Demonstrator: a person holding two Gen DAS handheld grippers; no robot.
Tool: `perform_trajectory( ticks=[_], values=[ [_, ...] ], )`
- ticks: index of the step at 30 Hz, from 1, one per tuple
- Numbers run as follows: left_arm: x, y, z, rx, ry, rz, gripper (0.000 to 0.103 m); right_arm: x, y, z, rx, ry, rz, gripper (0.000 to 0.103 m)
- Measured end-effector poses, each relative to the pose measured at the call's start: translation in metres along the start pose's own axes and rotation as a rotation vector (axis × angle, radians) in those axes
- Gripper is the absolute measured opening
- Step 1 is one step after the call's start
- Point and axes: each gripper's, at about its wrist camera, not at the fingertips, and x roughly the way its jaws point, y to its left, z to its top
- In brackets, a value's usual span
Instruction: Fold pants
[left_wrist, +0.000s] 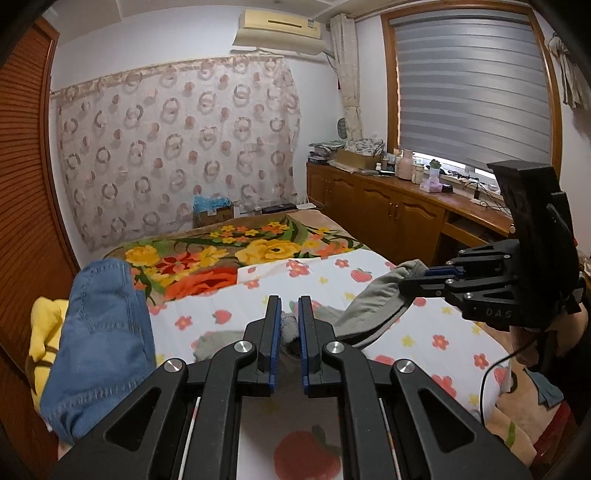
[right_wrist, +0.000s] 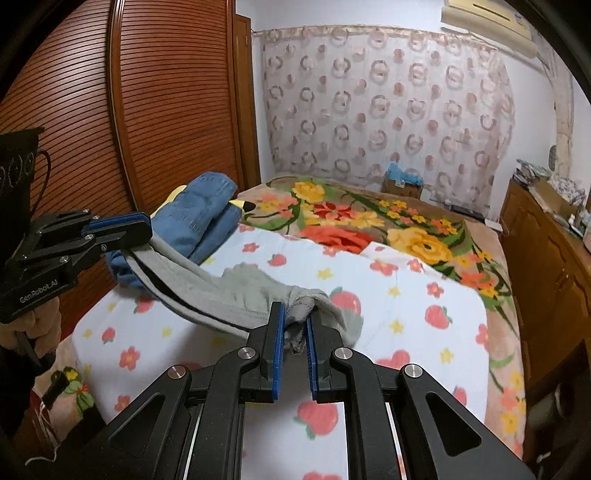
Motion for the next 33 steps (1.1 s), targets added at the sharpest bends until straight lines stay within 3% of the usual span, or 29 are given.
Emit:
perform_trajectory(
  ticks=[5,19,33],
  values=[
    [-0.007,-0.003,-0.016,-0.040,0.004,-0.029,0.010,0.000,0.008,-0.014,-0.013,0.016,0.014,0.011],
    [-0.013,-0.007,-0.036,-0.034,0.025,-0.029,0.010,0.017,0.004,-0.025,0.000,0.035,0.049,0.011],
    [-0.031,-0.016,-0.070,-0.052,0.037,-0.072,0.010,0.006,0.011,-0.057,0.019,0.046,0.071,0.011]
  ],
)
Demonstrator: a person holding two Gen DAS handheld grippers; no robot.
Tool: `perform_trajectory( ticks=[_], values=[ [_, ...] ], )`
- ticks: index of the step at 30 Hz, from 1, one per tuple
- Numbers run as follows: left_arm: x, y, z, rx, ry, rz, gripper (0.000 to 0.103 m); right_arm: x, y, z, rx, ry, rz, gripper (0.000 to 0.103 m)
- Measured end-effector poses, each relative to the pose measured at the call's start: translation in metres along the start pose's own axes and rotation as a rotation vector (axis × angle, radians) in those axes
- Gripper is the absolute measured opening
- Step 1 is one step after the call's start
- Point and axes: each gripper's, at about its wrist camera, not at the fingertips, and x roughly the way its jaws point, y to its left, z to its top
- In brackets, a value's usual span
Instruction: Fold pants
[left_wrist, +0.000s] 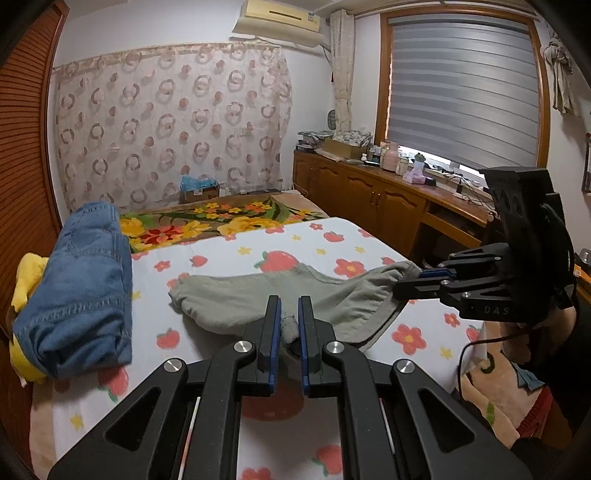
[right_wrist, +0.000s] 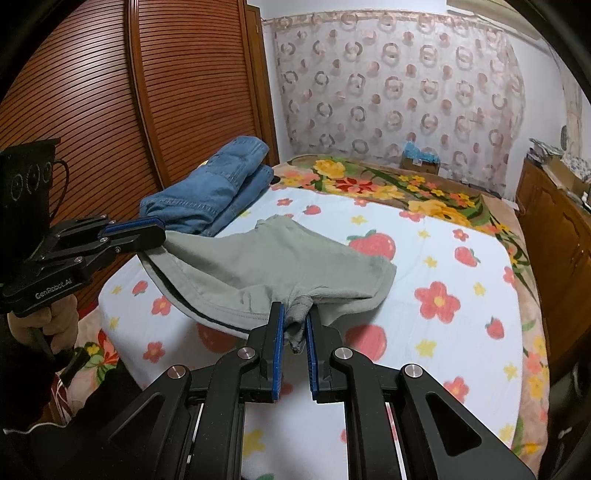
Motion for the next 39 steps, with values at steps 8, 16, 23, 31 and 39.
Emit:
perform_trajectory(
  ticks=[8,16,23,31,39],
  values=[
    [-0.003,-0.006,-0.025,-0.006,0.037,-0.003,0.010,0.001,0.006,-0.020,0.020,0.020,0.008,0.011],
    [-0.002,-0.007,-0.045,-0.034,0.070,-0.011,0.010,0.004,0.009,-0.037,0.062,0.026,0.022,0.011],
    [0.009,-0.004,-0.064,-0.060,0.126,-0.015,0.010,0.016,0.010,-0.051,0.093,0.064,0.029,0.011],
    [0.016,-0.004,-0.083,-0.083,0.174,-0.003,0.010,0.027,0.013,-0.061,0.107,0.093,0.033,0.011],
    [0.021,0.003,-0.098,-0.119,0.215,0.030,0.029,0.032,0.013,-0.069,0.123,0.113,0.033,0.011]
  ],
)
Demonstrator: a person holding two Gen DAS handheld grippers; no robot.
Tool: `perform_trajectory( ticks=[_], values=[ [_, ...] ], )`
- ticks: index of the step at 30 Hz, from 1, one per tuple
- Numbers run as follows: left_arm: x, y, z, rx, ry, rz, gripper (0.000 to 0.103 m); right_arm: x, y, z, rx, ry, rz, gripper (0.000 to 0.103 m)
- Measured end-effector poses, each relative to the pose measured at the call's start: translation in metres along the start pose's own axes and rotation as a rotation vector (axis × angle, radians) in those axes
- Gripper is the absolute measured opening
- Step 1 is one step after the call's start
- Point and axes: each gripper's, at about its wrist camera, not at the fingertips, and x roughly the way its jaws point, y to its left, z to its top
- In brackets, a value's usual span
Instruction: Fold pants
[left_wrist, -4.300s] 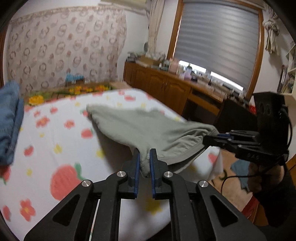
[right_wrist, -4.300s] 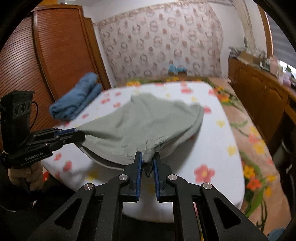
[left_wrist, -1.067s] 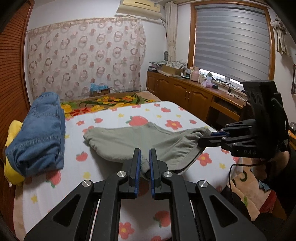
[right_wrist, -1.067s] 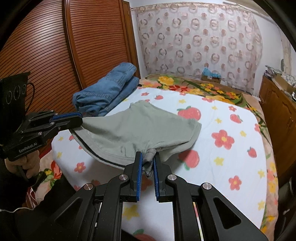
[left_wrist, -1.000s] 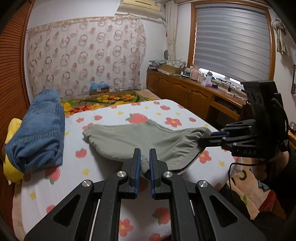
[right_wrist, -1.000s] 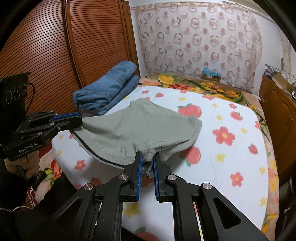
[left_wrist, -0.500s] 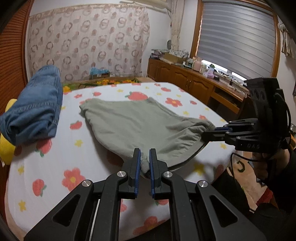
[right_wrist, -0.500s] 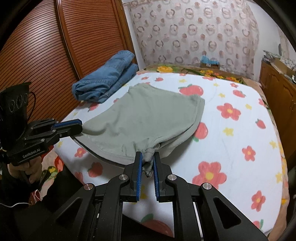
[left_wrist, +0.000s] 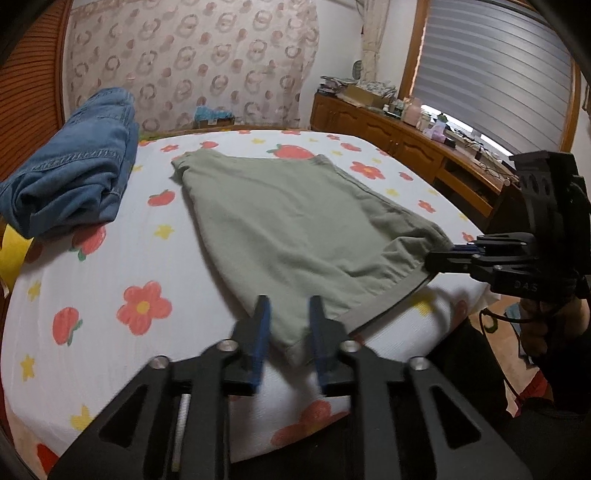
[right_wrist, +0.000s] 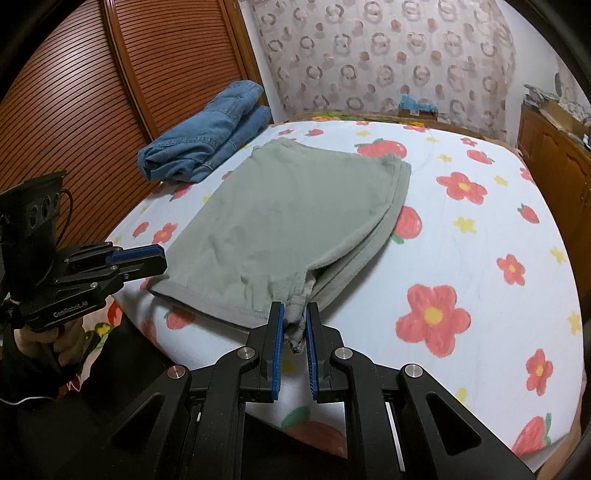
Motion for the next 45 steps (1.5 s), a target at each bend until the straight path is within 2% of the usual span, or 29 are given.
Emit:
perform_trajectory(
  ticks=[2,3,10,15,20,22,38,43,45],
  values=[
    [0.001,0.001,-0.002,-0.003,0.001,0.004,0.040,0.001,0.000,-0.001,0.004,0.002,0.000,0.011],
    [0.002,0.002,-0.003,-0.005,0.004,0.006,0.041,0.001,0.000,-0.001,0.006,0.002,0.001,0.011],
    [0.011,0.006,-0.011,-0.020,0.039,0.031,0.042,0.003,0.000,-0.004,0.015,0.006,0.004,0.011],
    [0.010,0.003,-0.014,-0.013,0.025,0.040,0.042,0.004,-0.002,-0.005,0.025,0.008,0.008,0.011],
    [0.007,-0.003,-0.014,0.016,0.016,-0.007,0.012,0.004,-0.002,-0.006,0.032,-0.002,0.015,0.011],
    [0.000,-0.006,-0.013,0.034,-0.010,0.002,0.009,0.003,-0.002,-0.006,0.031,-0.005,0.015,0.011],
    [-0.044,-0.012,0.010,0.034,-0.128,-0.054,0.003,-0.033,0.002,-0.002,0.001,-0.090,0.039,0.011],
    [-0.034,-0.006,0.008,0.009,-0.083,-0.052,0.004,-0.023,-0.004,-0.006,0.011,-0.063,0.028,0.011],
    [-0.027,-0.002,0.005,-0.011,-0.056,-0.029,0.011,-0.020,-0.003,-0.006,0.018,-0.053,0.026,0.011]
  ],
)
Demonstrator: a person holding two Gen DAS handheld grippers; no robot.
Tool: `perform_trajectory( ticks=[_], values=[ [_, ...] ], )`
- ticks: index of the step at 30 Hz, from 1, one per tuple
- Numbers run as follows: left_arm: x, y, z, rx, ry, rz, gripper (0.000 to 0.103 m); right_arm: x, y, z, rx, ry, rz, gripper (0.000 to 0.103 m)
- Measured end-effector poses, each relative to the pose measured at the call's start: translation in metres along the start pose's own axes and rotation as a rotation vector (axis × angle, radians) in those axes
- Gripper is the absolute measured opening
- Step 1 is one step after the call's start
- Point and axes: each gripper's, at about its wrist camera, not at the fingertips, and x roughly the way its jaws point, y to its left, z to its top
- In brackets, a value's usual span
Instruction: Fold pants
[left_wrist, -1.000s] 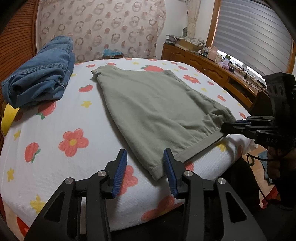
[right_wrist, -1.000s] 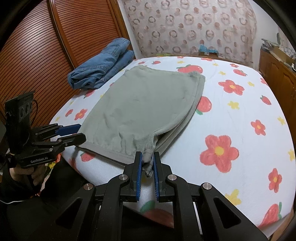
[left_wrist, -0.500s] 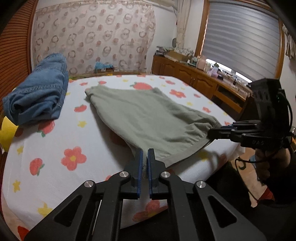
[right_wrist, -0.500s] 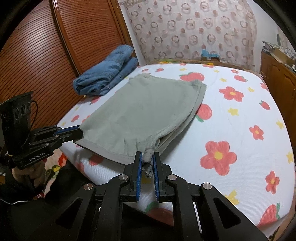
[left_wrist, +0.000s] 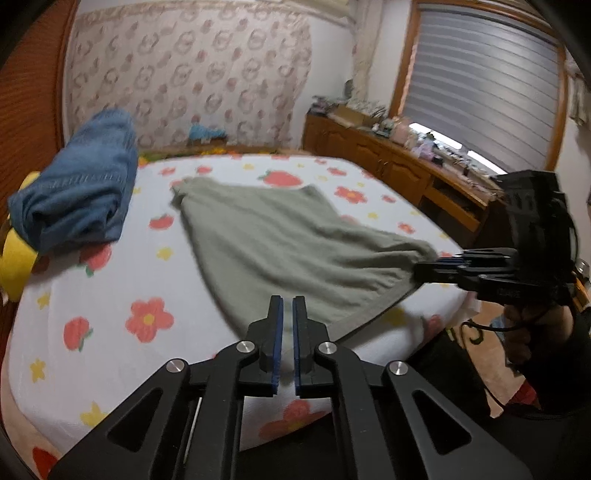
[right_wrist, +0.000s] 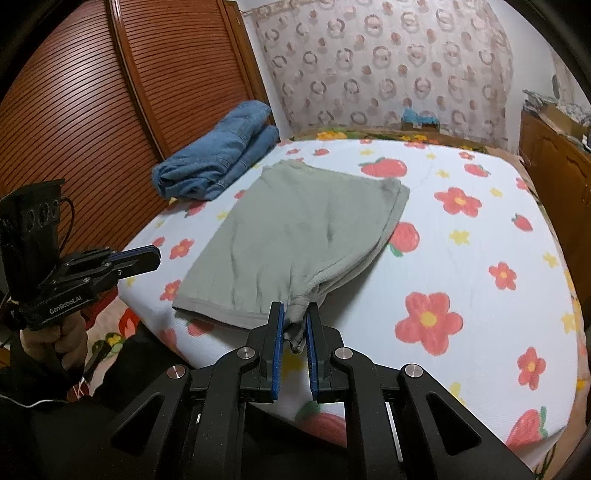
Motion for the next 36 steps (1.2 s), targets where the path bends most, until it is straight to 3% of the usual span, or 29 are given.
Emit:
perform_trajectory(
  ticks=[2,9,15,16,17,20,36],
  values=[
    [0.008,0.005,-0.002,-0.019,0.028,0.013,0.031,0.002,0.000,-0.002,0.005,0.009,0.001,0.011],
    [0.031,0.005,-0.020,-0.039,0.114,0.019,0.033,0.007,-0.001,-0.003,0.013,0.023,-0.001,0.011],
    [0.033,0.004,-0.023,-0.034,0.111,0.019,0.033,0.007,0.000,-0.002,0.015,0.025,-0.002,0.011],
    [0.032,0.002,-0.024,-0.023,0.108,0.015,0.029,0.007,-0.001,-0.003,0.016,0.025,-0.002,0.011],
    [0.032,0.003,-0.025,-0.017,0.105,-0.005,0.014,0.007,-0.001,-0.003,0.017,0.024,-0.001,0.011],
    [0.029,-0.002,-0.025,0.001,0.089,-0.014,0.009,0.007,-0.001,-0.003,0.018,0.024,0.002,0.011],
    [-0.026,-0.006,0.009,0.000,-0.077,-0.060,0.009,-0.025,0.004,0.007,-0.011,-0.056,0.022,0.011]
  ],
)
